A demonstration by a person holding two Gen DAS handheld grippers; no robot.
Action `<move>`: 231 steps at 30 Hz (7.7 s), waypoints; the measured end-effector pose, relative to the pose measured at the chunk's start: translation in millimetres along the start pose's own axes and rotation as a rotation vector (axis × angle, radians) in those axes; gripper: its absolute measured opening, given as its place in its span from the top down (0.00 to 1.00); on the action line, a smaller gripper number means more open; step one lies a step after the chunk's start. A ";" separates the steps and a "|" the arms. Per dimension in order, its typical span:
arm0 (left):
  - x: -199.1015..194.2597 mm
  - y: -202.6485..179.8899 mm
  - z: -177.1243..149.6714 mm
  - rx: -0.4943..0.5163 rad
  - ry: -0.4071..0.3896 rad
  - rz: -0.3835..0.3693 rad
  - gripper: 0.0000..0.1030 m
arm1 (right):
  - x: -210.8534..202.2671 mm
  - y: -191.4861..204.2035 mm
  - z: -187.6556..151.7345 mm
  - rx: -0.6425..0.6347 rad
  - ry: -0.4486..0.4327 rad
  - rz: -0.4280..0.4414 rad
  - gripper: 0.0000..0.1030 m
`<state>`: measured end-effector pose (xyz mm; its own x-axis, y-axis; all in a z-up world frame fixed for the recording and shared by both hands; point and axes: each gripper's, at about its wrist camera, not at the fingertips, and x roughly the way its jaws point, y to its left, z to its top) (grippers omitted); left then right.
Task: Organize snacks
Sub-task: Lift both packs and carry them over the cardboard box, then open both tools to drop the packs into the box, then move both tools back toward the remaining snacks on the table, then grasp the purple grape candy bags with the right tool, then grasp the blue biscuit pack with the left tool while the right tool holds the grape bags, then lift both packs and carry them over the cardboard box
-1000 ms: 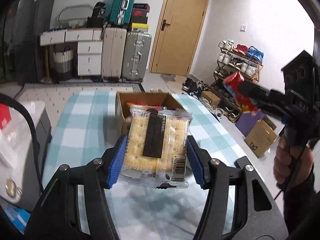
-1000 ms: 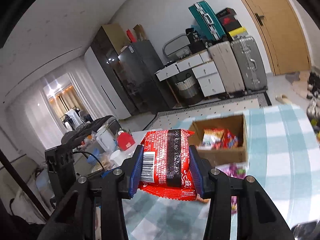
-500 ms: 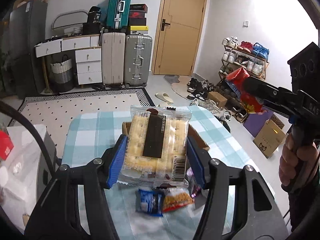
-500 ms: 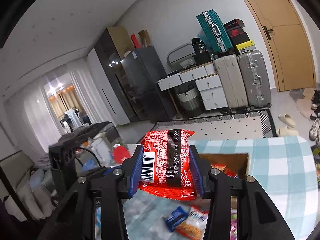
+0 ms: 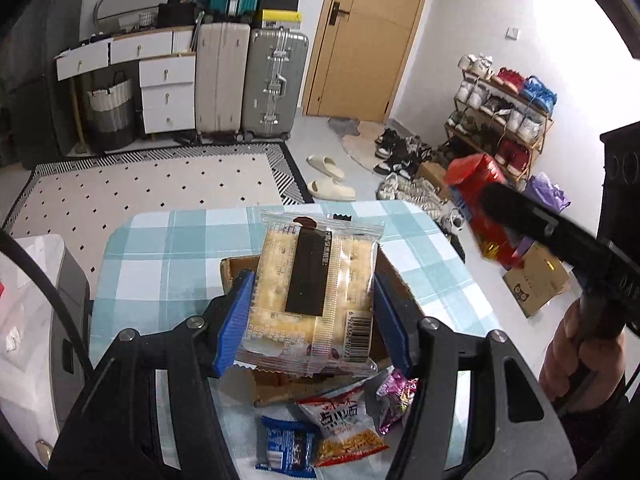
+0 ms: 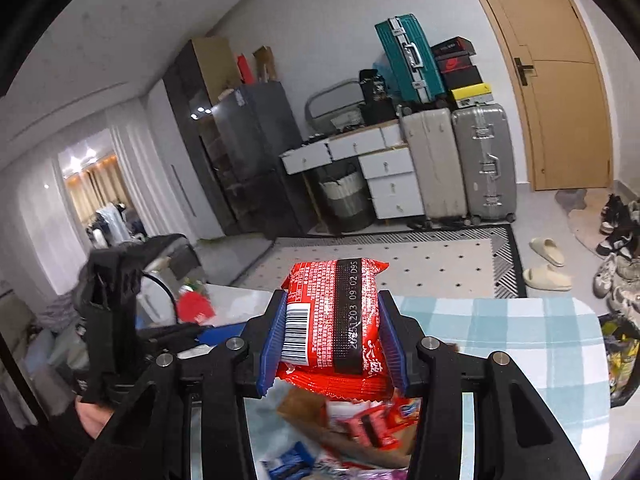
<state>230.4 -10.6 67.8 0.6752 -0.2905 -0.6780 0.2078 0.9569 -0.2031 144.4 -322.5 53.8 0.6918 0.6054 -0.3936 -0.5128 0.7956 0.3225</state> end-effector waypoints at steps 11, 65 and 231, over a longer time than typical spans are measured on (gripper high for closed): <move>103.2 8.0 -7.3 -0.059 0.136 -0.010 0.45 | 73.0 -44.0 -39.6 0.068 0.127 -0.043 0.57; -68.1 -47.8 -91.2 0.106 -0.124 0.142 0.23 | -54.5 35.3 -65.9 -0.136 -0.014 -0.110 0.05; 105.0 20.8 -237.9 -0.010 0.214 0.195 0.59 | -54.7 -74.6 -269.6 0.199 0.041 -0.097 0.42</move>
<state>137.2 -20.3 -175.7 0.5368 -0.0945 -0.8384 0.0809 0.9949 -0.0603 7.7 -409.3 -180.7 0.7099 0.5299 -0.4640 -0.3315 0.8326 0.4437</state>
